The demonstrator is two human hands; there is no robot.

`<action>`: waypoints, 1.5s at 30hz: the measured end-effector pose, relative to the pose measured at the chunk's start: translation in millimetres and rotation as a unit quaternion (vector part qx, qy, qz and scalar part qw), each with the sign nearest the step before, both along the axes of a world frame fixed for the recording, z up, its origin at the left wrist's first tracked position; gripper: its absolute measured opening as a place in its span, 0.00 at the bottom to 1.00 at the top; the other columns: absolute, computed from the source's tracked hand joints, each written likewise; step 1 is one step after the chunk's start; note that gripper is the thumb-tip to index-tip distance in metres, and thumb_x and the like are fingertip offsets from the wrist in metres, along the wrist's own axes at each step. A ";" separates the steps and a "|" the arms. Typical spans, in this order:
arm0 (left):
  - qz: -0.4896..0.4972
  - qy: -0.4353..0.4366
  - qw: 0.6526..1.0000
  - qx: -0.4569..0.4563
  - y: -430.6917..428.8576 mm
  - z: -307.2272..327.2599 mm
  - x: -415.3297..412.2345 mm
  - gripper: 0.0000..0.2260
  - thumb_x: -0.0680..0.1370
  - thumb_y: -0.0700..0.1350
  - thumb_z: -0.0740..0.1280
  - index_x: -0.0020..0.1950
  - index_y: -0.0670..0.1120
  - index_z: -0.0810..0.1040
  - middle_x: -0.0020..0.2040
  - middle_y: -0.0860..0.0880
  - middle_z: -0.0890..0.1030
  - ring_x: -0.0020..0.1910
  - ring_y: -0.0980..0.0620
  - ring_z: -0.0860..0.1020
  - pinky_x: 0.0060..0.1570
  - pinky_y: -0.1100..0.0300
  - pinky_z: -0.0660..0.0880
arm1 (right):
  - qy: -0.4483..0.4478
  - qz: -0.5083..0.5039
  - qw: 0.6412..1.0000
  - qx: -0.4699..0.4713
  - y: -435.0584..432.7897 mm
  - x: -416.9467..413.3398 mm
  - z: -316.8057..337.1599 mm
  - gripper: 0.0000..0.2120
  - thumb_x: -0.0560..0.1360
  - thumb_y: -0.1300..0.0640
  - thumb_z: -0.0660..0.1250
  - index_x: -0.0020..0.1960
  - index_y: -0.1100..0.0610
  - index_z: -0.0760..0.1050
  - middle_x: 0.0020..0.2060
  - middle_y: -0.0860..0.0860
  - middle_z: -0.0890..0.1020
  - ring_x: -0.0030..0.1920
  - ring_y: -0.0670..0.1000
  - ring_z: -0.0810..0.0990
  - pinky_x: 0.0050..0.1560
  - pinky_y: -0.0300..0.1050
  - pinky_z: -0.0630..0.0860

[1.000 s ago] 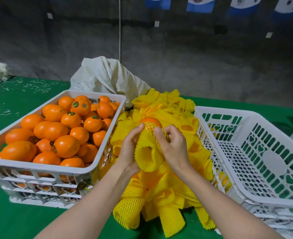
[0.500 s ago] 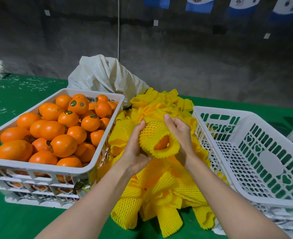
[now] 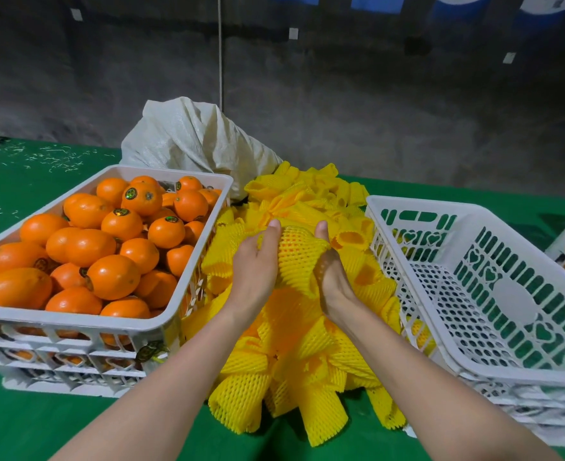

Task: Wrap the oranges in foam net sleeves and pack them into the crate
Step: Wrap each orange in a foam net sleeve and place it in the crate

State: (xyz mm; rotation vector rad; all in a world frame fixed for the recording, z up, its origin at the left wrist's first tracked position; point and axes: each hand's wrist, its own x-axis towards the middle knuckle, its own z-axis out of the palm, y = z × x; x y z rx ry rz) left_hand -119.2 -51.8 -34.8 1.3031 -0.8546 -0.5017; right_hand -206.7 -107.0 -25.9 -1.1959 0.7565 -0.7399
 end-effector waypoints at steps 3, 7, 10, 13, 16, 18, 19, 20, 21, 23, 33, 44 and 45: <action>0.108 -0.097 0.989 -0.014 -1.2 -0.7 3.0 0.24 0.80 0.55 0.61 0.28 0.45 0.63 0.30 0.46 0.64 0.29 0.57 0.64 0.33 0.53 0.58 | -0.003 0.033 0.999 0.008 -2.1 0.3 -3.5 0.35 0.65 0.28 0.53 0.57 0.50 0.78 0.54 0.55 0.83 0.56 0.56 0.80 0.61 0.57 0.74; 0.090 0.013 0.994 -0.053 -1.9 -3.9 -0.4 0.23 0.79 0.51 0.64 0.28 0.42 0.64 0.27 0.46 0.64 0.28 0.51 0.63 0.32 0.54 0.58 | -0.039 0.043 0.996 0.070 -4.5 1.9 -3.6 0.27 0.72 0.37 0.61 0.61 0.54 0.77 0.54 0.55 0.83 0.54 0.55 0.81 0.56 0.51 0.77; 0.023 0.167 0.985 -0.048 -3.9 -6.2 2.4 0.20 0.78 0.52 0.64 0.34 0.37 0.76 0.33 0.41 0.78 0.33 0.45 0.76 0.34 0.55 0.72 | -0.076 0.017 0.991 0.105 -4.2 -1.2 -4.5 0.30 0.63 0.40 0.69 0.60 0.54 0.78 0.52 0.55 0.84 0.52 0.54 0.82 0.51 0.50 0.78; -0.079 0.258 0.962 -0.036 -3.6 -7.3 6.9 0.16 0.75 0.54 0.64 0.47 0.42 0.81 0.45 0.43 0.85 0.45 0.46 0.84 0.44 0.54 0.81 | -0.092 0.006 0.992 0.086 -5.7 -5.5 -7.6 0.21 0.64 0.41 0.70 0.53 0.52 0.80 0.45 0.52 0.85 0.44 0.51 0.84 0.41 0.45 0.79; -0.126 0.271 0.954 -0.027 -1.5 -6.6 6.8 0.19 0.74 0.55 0.62 0.53 0.41 0.80 0.50 0.43 0.84 0.50 0.45 0.83 0.47 0.52 0.81 | -0.110 0.004 0.990 0.093 -4.6 -9.0 -8.8 0.12 0.74 0.45 0.65 0.46 0.52 0.82 0.41 0.51 0.85 0.39 0.49 0.84 0.37 0.43 0.79; -0.108 0.265 0.958 -0.025 -1.3 -6.0 4.8 0.16 0.76 0.53 0.62 0.49 0.42 0.80 0.44 0.45 0.85 0.44 0.48 0.84 0.41 0.56 0.81 | -0.125 0.016 0.986 0.107 -2.0 -10.2 -8.8 0.14 0.75 0.46 0.63 0.41 0.51 0.84 0.40 0.52 0.85 0.40 0.50 0.83 0.44 0.46 0.79; -0.098 0.258 0.961 -0.026 -1.9 -5.5 4.0 0.15 0.76 0.53 0.63 0.47 0.42 0.80 0.42 0.46 0.86 0.42 0.50 0.84 0.39 0.57 0.81 | -0.133 0.020 0.984 0.117 -0.6 -11.2 -8.5 0.15 0.76 0.47 0.62 0.40 0.52 0.84 0.40 0.52 0.85 0.41 0.51 0.82 0.47 0.48 0.77; -0.090 0.252 0.963 -0.028 -1.7 -4.3 3.0 0.15 0.75 0.53 0.64 0.46 0.42 0.81 0.41 0.47 0.85 0.41 0.50 0.84 0.38 0.58 0.81 | -0.142 0.023 0.982 0.125 0.9 -12.4 -7.9 0.14 0.76 0.47 0.61 0.42 0.52 0.83 0.40 0.53 0.85 0.42 0.52 0.82 0.49 0.48 0.76; -0.085 0.246 0.965 -0.027 -2.1 -3.6 2.3 0.15 0.73 0.53 0.65 0.44 0.42 0.81 0.39 0.47 0.85 0.39 0.50 0.84 0.38 0.57 0.82 | -0.147 0.025 0.980 0.128 2.4 -13.6 -6.4 0.13 0.76 0.48 0.61 0.44 0.53 0.82 0.40 0.53 0.84 0.43 0.52 0.81 0.50 0.48 0.75; -0.075 0.242 0.967 -0.023 -2.5 -1.5 1.2 0.15 0.70 0.54 0.66 0.41 0.41 0.80 0.36 0.47 0.85 0.36 0.51 0.84 0.37 0.58 0.81 | -0.152 0.022 0.980 0.123 2.5 -15.2 -5.2 0.12 0.77 0.49 0.60 0.46 0.54 0.80 0.41 0.54 0.83 0.42 0.52 0.80 0.49 0.47 0.75; -0.205 0.319 0.922 0.080 4.1 10.4 1.2 0.24 0.77 0.64 0.57 0.60 0.49 0.78 0.55 0.45 0.83 0.51 0.47 0.83 0.44 0.53 0.80 | -0.058 0.024 0.985 -0.161 4.7 -28.8 6.6 0.15 0.71 0.45 0.61 0.45 0.58 0.73 0.44 0.61 0.78 0.46 0.49 0.76 0.48 0.56 0.74; -0.306 0.273 0.896 0.169 7.1 12.6 -7.8 0.19 0.68 0.60 0.66 0.48 0.48 0.83 0.44 0.45 0.85 0.40 0.47 0.84 0.39 0.55 0.80 | 0.012 -0.048 0.976 -0.211 -7.4 -37.7 4.6 0.22 0.77 0.48 0.64 0.37 0.67 0.70 0.36 0.58 0.70 0.39 0.53 0.69 0.39 0.51 0.63; -0.311 0.259 0.897 0.176 7.2 13.2 -9.5 0.19 0.67 0.59 0.66 0.49 0.48 0.81 0.44 0.45 0.85 0.40 0.48 0.84 0.36 0.56 0.81 | 0.012 -0.058 0.978 -0.198 -9.3 -39.2 3.3 0.19 0.77 0.50 0.63 0.38 0.65 0.71 0.36 0.58 0.70 0.38 0.54 0.69 0.39 0.50 0.63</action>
